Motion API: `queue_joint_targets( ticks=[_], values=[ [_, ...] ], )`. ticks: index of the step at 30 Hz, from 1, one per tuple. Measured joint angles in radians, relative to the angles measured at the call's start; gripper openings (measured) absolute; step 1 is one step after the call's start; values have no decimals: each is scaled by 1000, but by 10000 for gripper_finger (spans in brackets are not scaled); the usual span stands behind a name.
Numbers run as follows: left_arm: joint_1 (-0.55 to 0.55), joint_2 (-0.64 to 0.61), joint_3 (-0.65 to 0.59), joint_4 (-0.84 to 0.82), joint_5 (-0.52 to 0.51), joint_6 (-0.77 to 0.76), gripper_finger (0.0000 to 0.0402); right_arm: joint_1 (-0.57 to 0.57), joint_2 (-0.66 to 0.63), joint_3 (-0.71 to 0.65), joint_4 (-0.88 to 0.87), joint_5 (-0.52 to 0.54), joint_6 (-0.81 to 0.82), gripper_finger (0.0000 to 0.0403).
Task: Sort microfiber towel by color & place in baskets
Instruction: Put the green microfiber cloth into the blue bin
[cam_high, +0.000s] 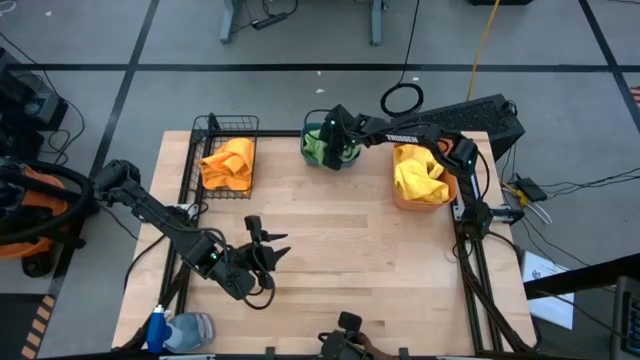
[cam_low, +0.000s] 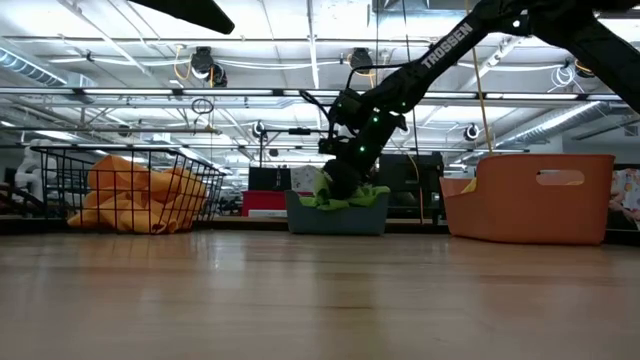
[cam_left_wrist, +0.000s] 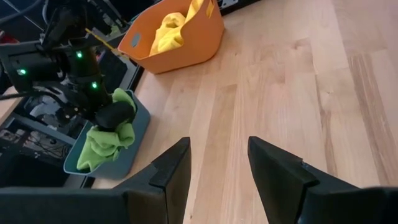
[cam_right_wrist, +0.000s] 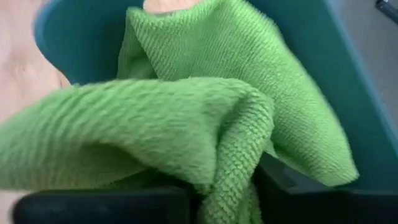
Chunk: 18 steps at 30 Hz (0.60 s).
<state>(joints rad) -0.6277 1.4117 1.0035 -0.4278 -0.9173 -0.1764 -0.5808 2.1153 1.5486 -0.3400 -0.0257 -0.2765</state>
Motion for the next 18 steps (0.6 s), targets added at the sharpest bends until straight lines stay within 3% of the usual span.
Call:
queue_joint_targets(
  ticks=[7,11,15,18],
  values=[
    [0,0,0,0,1,0,166,0,-58,0,-26,2,39,192],
    [0,0,0,0,1,0,166,0,-108,0,-78,2,34,235],
    [0,0,0,-1,18,0,166,0,-153,0,-174,7,5,249],
    [0,0,0,-1,27,0,166,0,-185,0,-217,8,3,238]
  ],
)
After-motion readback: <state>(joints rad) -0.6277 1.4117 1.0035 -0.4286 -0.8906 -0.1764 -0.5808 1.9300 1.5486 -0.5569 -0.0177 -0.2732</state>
